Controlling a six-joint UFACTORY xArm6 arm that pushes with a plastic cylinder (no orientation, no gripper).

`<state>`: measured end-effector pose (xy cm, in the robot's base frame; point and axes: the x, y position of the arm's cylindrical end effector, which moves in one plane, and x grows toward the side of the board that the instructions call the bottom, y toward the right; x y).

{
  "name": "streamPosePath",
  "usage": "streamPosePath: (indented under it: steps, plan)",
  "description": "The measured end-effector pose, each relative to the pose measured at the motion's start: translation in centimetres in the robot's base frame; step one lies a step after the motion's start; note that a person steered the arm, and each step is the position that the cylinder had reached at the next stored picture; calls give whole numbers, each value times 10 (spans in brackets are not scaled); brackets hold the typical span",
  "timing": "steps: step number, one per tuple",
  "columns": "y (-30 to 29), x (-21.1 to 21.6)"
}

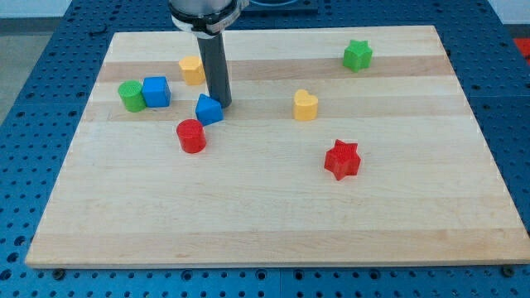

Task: Move the blue triangle to the bottom of blue cube

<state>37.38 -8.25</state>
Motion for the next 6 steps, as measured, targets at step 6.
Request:
streamPosePath:
  steps: [6]
  plan:
    - [-48,16]
